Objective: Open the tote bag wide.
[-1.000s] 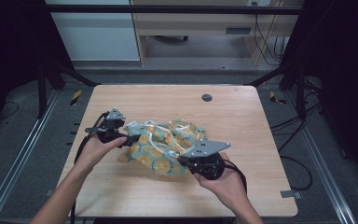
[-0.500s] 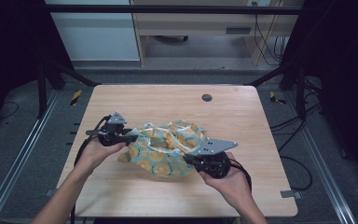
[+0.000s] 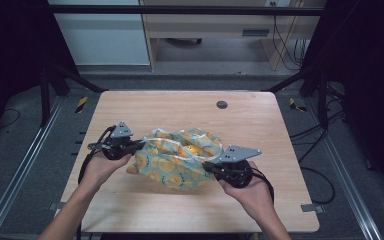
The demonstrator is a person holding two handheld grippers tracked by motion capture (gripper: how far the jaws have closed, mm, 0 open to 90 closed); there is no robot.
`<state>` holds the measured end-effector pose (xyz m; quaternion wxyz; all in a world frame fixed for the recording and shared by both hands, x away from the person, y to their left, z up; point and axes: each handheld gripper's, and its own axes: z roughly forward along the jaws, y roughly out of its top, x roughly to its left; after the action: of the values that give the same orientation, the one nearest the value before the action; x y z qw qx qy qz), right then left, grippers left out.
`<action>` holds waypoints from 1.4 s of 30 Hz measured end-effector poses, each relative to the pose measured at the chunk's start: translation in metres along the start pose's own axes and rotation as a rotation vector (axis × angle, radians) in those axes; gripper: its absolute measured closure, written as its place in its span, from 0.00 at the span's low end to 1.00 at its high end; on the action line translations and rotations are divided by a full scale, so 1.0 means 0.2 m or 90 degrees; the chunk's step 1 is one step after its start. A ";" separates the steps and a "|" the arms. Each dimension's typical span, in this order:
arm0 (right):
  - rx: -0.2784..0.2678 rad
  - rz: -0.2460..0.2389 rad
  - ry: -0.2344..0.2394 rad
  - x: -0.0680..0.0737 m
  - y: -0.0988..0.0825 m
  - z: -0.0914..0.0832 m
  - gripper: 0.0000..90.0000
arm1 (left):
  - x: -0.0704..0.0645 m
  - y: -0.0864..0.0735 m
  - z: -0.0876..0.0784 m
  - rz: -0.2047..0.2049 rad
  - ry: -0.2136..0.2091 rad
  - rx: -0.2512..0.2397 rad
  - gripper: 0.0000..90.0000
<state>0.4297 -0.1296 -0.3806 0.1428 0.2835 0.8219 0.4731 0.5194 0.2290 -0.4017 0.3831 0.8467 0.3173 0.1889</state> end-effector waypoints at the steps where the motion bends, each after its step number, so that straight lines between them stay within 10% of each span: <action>1: -0.001 0.003 -0.001 0.00 0.00 0.00 1.00 | 0.00 0.00 -0.01 0.002 0.002 -0.005 0.96; 26: 0.002 0.017 -0.020 -0.06 -0.04 -0.05 1.00 | -0.05 0.02 -0.10 0.002 -0.014 -0.054 0.97; 42: -0.003 0.035 -0.036 -0.13 -0.12 -0.10 1.00 | -0.21 0.03 -0.29 0.037 -0.052 -0.129 0.98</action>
<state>0.4317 -0.1686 -0.3919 0.1535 0.3184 0.8084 0.4706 0.4595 0.2284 -0.3644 0.4737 0.8195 0.2557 0.1966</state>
